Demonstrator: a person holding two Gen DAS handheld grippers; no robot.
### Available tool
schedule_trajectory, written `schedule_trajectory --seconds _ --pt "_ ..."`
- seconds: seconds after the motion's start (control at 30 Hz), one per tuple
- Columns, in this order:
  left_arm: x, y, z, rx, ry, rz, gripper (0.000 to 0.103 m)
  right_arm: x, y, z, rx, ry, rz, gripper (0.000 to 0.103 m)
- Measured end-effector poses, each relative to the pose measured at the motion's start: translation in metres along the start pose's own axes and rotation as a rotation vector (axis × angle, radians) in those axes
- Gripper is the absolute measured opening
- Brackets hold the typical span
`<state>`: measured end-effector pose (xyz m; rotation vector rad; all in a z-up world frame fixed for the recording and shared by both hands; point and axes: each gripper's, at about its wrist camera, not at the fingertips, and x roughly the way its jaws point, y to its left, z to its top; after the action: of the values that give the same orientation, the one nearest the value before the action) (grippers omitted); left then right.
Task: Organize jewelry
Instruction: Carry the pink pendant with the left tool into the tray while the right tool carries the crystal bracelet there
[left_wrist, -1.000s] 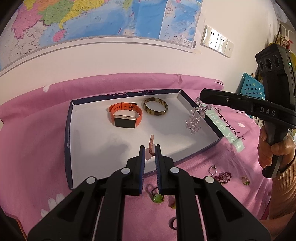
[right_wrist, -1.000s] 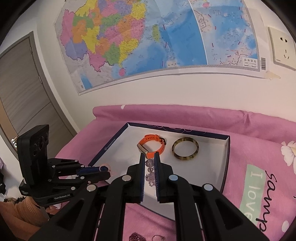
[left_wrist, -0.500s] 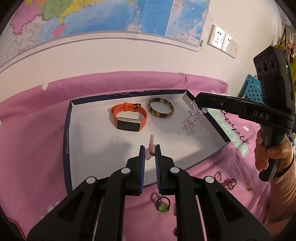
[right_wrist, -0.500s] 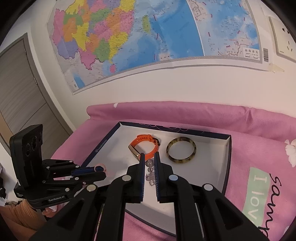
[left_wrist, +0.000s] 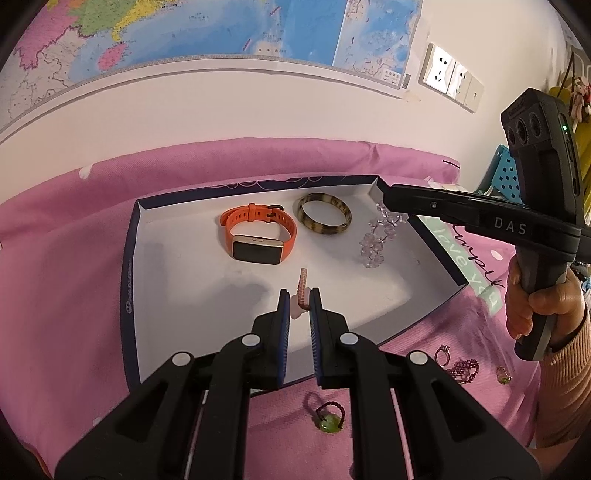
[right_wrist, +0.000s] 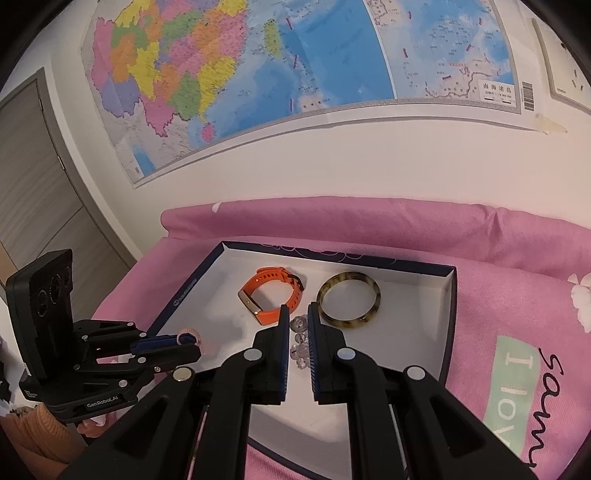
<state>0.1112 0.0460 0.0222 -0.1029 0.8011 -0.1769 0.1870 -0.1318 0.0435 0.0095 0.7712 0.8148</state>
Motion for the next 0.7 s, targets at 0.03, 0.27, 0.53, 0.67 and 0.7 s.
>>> schedule_trajectory --seconds 0.03,0.27,0.53,0.67,0.7 --pt "0.001 0.000 0.001 -0.001 0.001 0.001 0.011 0.000 -0.001 0.000 0.002 0.000 -0.001 0.008" --pt "0.006 0.000 0.002 -0.002 0.012 0.007 0.011 0.005 0.000 0.003 -0.006 0.006 -0.002 0.008" --pt "0.012 0.000 0.004 0.001 0.022 0.014 0.011 0.011 -0.002 0.006 -0.006 0.017 -0.005 0.008" --pt "0.015 0.002 0.003 -0.002 0.029 0.019 0.011 0.014 -0.002 0.006 -0.005 0.023 -0.009 0.008" --pt "0.016 0.003 0.004 -0.004 0.032 0.020 0.011 0.015 -0.002 0.006 -0.005 0.024 -0.010 0.008"
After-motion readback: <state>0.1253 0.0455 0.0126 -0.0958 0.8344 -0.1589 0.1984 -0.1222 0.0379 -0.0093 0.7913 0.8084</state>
